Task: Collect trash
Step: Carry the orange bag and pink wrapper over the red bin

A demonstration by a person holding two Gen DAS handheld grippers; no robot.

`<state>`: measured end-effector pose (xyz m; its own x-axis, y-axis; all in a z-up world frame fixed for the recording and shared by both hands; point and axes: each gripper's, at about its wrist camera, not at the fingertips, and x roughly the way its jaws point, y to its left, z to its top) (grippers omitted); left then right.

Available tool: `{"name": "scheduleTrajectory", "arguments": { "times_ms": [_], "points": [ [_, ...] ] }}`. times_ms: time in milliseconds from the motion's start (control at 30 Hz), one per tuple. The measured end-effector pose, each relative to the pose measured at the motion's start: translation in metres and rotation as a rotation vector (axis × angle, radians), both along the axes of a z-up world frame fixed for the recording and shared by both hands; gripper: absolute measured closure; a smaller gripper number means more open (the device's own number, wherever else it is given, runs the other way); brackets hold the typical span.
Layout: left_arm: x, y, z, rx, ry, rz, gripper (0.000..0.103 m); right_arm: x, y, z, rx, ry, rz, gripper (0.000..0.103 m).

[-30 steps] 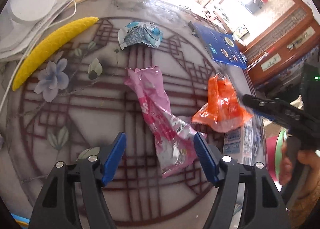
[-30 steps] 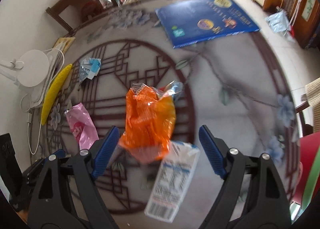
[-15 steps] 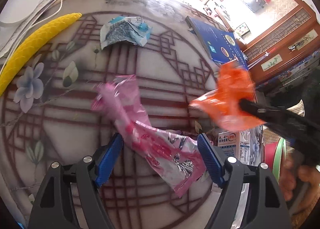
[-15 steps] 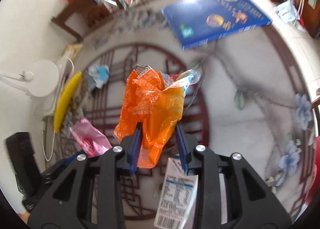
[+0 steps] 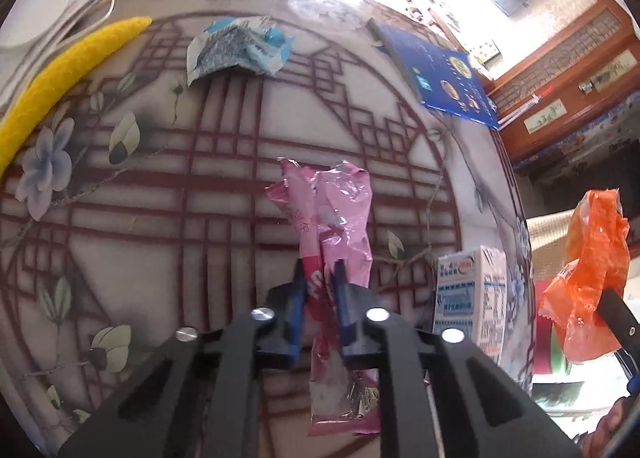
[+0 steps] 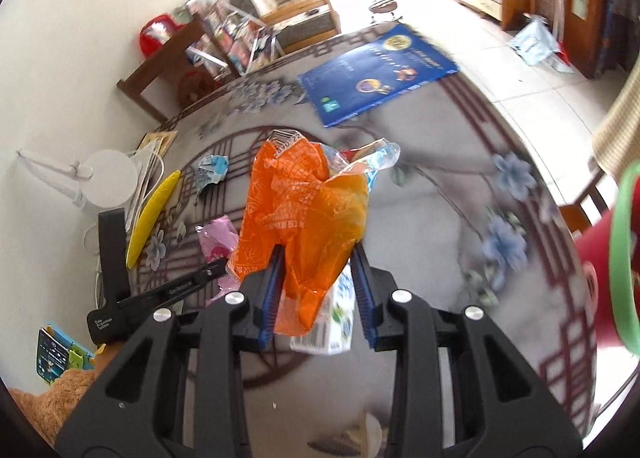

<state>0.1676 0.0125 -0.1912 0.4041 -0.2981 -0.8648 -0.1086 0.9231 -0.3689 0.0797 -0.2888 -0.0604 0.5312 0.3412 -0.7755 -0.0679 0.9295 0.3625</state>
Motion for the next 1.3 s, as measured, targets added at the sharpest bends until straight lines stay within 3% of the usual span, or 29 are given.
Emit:
{"name": "scheduleTrajectory", "arguments": {
  "times_ms": [200,500,1300],
  "points": [
    [-0.024,-0.018,0.028,0.076,-0.091,-0.095,0.095,-0.028,-0.015,0.001,0.011,-0.01,-0.055,0.07],
    [-0.047,-0.053,0.059,0.101,-0.173,-0.197,0.095,-0.069,-0.044,0.003,0.041,-0.024,-0.146,0.07],
    [-0.091,-0.127,0.085,0.143,-0.234,-0.3,0.095,-0.128,-0.111,0.008,0.081,-0.064,-0.256,0.07]
  ]
}}
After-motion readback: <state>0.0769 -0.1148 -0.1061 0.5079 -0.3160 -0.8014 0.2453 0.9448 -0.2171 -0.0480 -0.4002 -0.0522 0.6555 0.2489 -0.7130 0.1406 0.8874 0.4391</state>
